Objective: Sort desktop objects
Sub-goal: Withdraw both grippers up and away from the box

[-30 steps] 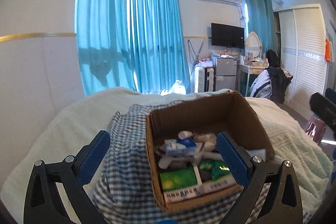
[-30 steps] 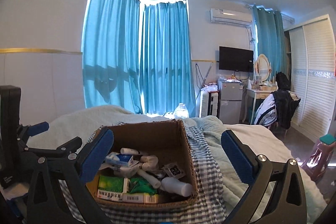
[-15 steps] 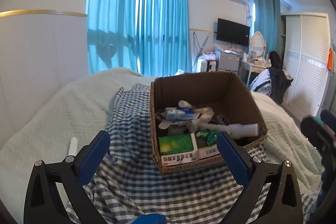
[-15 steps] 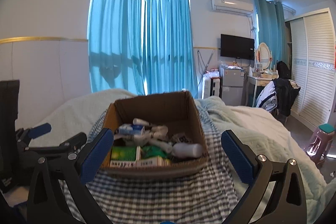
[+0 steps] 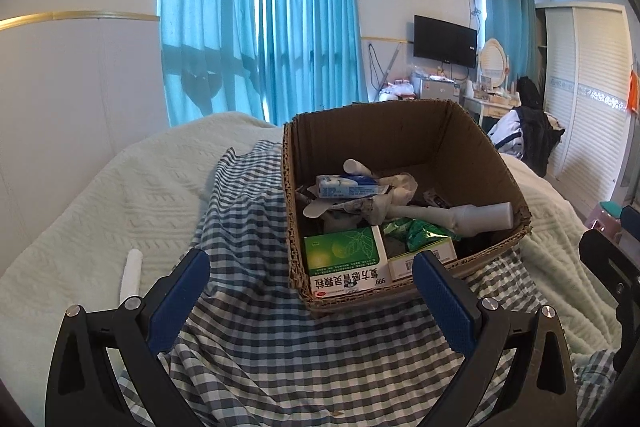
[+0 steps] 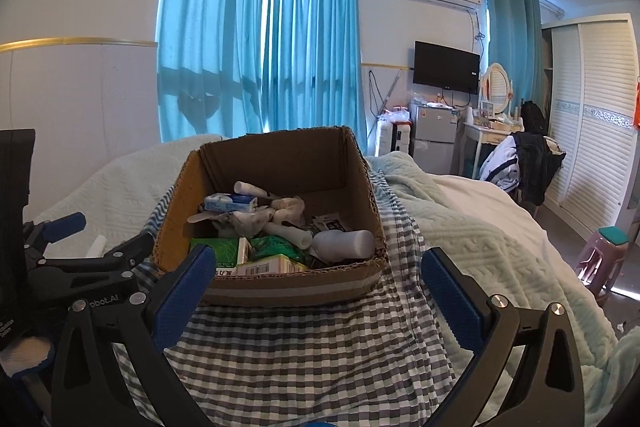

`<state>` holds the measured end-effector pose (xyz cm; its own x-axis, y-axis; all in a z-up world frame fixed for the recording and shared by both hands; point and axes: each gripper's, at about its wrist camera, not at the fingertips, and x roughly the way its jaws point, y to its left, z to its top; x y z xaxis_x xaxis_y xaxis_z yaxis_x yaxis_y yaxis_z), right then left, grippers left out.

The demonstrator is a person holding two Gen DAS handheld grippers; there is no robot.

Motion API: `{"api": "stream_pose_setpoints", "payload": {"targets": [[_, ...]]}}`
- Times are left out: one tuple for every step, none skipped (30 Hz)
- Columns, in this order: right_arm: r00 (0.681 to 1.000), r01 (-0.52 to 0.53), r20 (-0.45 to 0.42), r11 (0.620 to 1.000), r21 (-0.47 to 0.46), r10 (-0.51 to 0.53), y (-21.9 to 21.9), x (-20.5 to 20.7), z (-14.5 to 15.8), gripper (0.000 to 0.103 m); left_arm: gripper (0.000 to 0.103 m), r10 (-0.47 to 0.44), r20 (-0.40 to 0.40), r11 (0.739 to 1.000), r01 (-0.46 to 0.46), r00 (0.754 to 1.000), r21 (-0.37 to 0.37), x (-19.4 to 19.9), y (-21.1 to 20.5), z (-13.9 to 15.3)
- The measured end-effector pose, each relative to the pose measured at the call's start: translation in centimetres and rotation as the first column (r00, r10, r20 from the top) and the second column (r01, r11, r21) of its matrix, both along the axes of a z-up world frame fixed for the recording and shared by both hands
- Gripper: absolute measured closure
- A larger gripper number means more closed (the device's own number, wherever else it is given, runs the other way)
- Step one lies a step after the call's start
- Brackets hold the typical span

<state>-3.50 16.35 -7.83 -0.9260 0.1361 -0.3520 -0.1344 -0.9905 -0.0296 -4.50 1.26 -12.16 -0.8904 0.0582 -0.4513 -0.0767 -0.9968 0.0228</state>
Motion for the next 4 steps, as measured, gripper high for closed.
{"api": "stream_pose_setpoints", "payload": {"targets": [[1.0, 0.0, 0.003, 1.0, -0.003, 0.0, 0.03, -0.03, -0.07, 0.0, 0.0, 0.0, 0.0, 1.0, 0.0, 1.0, -0.002, -0.01, -0.01, 0.05], [1.0, 0.0, 0.004, 1.0, -0.005, 0.0, 0.04, -0.02, -0.09, 0.0, 0.0, 0.0, 0.002, 1.0, 0.0, 1.0, -0.002, -0.02, -0.03, 0.06], [1.0, 0.0, 0.004, 1.0, -0.006, 0.0, 0.02, 0.02, -0.08, 0.0, 0.0, -0.001, 0.005, 1.0, 0.001, 1.0, 0.002, -0.04, -0.08, 0.09], [1.0, 0.0, 0.003, 1.0, -0.007, 0.0, -0.04, 0.05, -0.02, 0.0, 0.0, -0.003, 0.008, 1.0, 0.003, 1.0, 0.009, -0.05, -0.15, 0.15]]}}
